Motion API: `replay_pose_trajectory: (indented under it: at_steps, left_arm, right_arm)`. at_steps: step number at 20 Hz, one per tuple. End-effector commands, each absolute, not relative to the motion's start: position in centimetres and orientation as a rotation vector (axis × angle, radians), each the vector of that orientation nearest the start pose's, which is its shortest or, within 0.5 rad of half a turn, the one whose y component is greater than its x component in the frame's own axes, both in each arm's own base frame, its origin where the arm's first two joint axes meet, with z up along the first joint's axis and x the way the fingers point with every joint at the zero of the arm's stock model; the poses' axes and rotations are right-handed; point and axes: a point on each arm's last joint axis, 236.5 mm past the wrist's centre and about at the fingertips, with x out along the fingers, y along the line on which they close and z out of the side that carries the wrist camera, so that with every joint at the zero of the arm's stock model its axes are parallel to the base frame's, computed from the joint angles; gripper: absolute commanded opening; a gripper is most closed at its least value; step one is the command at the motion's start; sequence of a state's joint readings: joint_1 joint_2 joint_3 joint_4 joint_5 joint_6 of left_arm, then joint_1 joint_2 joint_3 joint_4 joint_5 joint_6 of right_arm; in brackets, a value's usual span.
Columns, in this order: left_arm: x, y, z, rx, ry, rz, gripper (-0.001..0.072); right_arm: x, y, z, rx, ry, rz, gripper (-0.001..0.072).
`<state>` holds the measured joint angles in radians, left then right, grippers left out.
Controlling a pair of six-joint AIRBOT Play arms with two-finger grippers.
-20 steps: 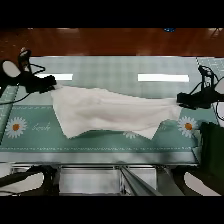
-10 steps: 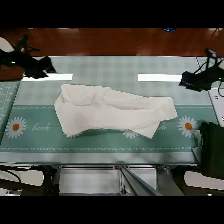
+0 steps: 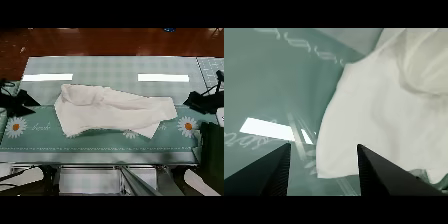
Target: Fold the shirts.
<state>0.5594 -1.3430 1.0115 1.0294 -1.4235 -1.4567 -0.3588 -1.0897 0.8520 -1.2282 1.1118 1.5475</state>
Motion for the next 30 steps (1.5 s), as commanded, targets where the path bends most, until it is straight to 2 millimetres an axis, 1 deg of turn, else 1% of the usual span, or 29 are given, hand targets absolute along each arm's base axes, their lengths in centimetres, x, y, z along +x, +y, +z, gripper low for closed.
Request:
replay_pose_trajectory:
  at_steps: [1, 3, 4, 7, 8, 10, 14, 16, 17, 18, 19, 20, 21, 22, 23, 24, 25, 26, 27, 29, 30]
  left_arm:
    - [25.6, 1.1, -5.9, -0.993, 1.496, -0.043, 0.0507]
    - [23.9, -0.6, -7.1, -0.989, 1.551, -0.069, 0.0507]
    - [23.2, -1.4, -7.6, -0.982, 1.577, -0.081, 0.0507]
    - [20.9, -2.4, -9.9, -0.907, 1.665, -0.064, 0.0507]
    - [20.6, -2.8, -10.3, -0.909, 1.668, -0.060, 0.0507]
    - [20.6, -3.8, -11.1, -0.921, 1.656, -0.060, 0.0507]
    - [22.6, -6.1, -11.3, -0.924, 1.596, -0.093, 0.0507]
    - [23.7, -7.9, -11.3, -0.937, 1.571, -0.121, 0.0506]
    - [23.9, -9.0, -11.3, -0.942, 1.575, -0.143, 0.0502]
    - [23.8, -9.9, -11.5, -0.924, 1.587, -0.164, 0.0388]
    - [23.6, -10.4, -11.8, -0.902, 1.597, -0.177, 0.0107]
    - [23.8, -10.6, -11.6, -0.873, 1.591, -0.208, 0.0019]
    - [24.1, -10.6, -11.1, -0.861, 1.586, -0.231, 0.0019]
    - [24.4, -10.5, -10.5, -0.868, 1.582, -0.244, 0.0019]
    - [24.9, -10.2, -9.7, -0.869, 1.572, -0.264, 0.0020]
    - [25.4, -10.0, -9.1, -0.863, 1.558, -0.283, 0.0020]
    - [26.0, -9.7, -8.5, -0.863, 1.542, -0.289, 0.0019]
    - [26.6, -9.4, -8.1, -0.859, 1.525, -0.289, 0.0020]
    - [27.0, -9.3, -7.9, -0.853, 1.515, -0.291, 0.0020]
    - [27.3, -9.3, -7.7, -0.848, 1.506, -0.294, 0.0020]
    - [27.3, -9.3, -7.7, -0.848, 1.508, -0.294, 0.0020]
  right_arm:
    - [28.5, -0.6, -3.4, 0.641, 1.215, -0.053, 0.0418]
    - [27.2, 0.0, -3.8, 0.645, 1.227, -0.046, 0.0417]
    - [26.9, 0.2, -3.8, 0.648, 1.229, -0.044, 0.0418]
    - [26.9, 0.6, -3.7, 0.665, 1.223, -0.035, 0.0418]
    - [27.1, 0.8, -3.5, 0.669, 1.217, -0.025, 0.0417]
    - [27.1, 0.9, -3.4, 0.674, 1.214, -0.017, 0.0418]
    - [27.3, 1.1, -3.3, 0.685, 1.209, -0.013, 0.0418]
    - [27.3, 1.1, -3.3, 0.685, 1.209, -0.014, 0.0417]
    - [27.3, 1.1, -3.3, 0.685, 1.209, -0.014, 0.0418]
    - [27.3, 1.0, -3.3, 0.684, 1.209, -0.016, 0.0418]
    - [27.4, 0.6, -3.4, 0.681, 1.204, -0.037, 0.0417]
    - [27.5, -0.3, -3.6, 0.672, 1.193, -0.073, 0.0418]
    - [27.1, -1.7, -3.9, 0.668, 1.197, -0.119, 0.0418]
    - [26.1, -3.7, -4.4, 0.665, 1.215, -0.180, 0.0418]
    - [24.5, -5.7, -5.0, 0.661, 1.248, -0.246, 0.0418]
    - [23.1, -7.1, -5.4, 0.676, 1.273, -0.298, 0.0418]
    - [22.0, -7.5, -5.9, 0.726, 1.290, -0.321, 0.0418]
    - [21.5, -7.3, -6.4, 0.765, 1.292, -0.313, 0.0418]
    - [21.7, -6.7, -6.7, 0.816, 1.274, -0.305, 0.0418]
    - [23.1, -4.8, -7.1, 0.900, 1.237, -0.223, 0.0418]
    - [23.5, -4.3, -7.3, 0.924, 1.240, -0.191, 0.0418]
